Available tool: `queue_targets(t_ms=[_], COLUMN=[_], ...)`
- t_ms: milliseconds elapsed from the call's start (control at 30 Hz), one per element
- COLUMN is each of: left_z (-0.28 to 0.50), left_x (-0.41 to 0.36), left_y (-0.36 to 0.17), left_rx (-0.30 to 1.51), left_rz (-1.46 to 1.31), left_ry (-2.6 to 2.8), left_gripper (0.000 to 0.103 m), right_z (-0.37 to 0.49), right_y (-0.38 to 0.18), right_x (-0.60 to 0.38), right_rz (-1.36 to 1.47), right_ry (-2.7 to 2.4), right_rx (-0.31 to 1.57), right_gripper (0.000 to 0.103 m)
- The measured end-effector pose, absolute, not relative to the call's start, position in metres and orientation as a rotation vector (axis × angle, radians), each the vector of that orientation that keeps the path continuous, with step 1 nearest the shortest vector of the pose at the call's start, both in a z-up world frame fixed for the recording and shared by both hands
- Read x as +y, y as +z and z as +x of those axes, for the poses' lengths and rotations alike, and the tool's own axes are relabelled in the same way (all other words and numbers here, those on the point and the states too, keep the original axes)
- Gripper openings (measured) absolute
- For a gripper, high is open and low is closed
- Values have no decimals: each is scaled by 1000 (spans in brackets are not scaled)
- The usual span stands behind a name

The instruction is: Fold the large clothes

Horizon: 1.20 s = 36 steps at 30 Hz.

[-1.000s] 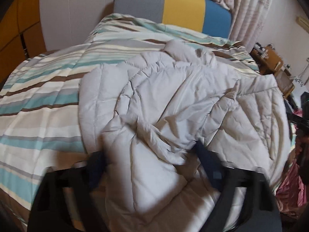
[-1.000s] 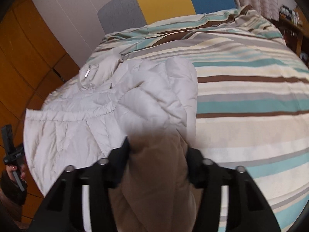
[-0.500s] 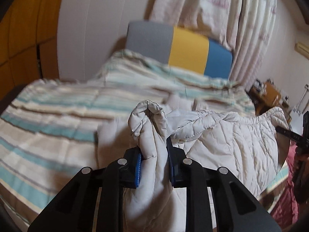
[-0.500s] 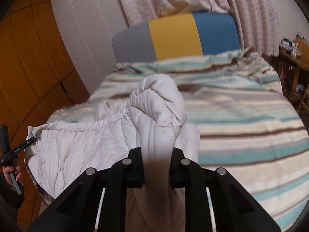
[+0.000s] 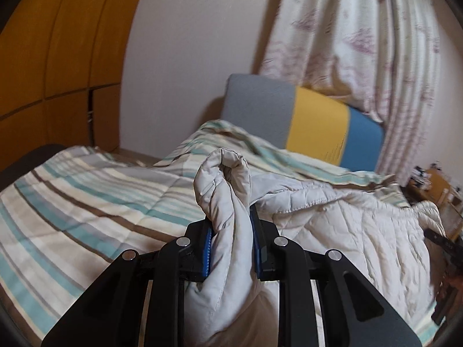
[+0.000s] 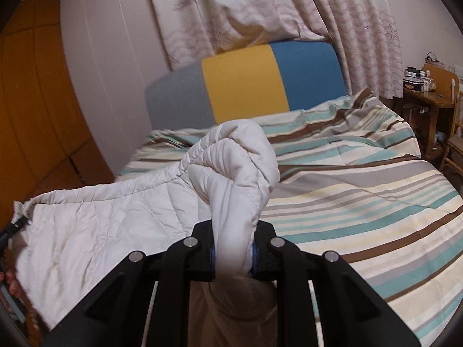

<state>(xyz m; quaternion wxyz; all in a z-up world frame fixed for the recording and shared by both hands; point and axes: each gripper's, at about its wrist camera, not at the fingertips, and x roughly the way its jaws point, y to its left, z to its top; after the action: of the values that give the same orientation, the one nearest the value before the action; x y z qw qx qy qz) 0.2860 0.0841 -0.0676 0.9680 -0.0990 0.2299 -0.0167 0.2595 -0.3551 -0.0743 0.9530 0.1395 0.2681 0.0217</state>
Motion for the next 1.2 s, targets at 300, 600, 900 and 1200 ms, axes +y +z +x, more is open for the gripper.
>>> queue_targets(t_ms=[300,600,900,1200], left_z=[346,369,374,332], left_x=[73,70,63,86], left_y=[-136,-175,-184,-150], left_rx=[639,709,731,675], left_rz=[-144,-110,-73,-159], left_ry=[75,159,185,232], left_gripper=[24,43,50,68], right_z=[316,339,356,358], right_y=[-150,-191,-208,-209], right_x=[-356,-352,-335,-337], right_rz=[240,185,76,83], right_ry=[-61,-128,-181,-186], right_rx=[709,796,844,848], right_gripper=[21,35,43,44])
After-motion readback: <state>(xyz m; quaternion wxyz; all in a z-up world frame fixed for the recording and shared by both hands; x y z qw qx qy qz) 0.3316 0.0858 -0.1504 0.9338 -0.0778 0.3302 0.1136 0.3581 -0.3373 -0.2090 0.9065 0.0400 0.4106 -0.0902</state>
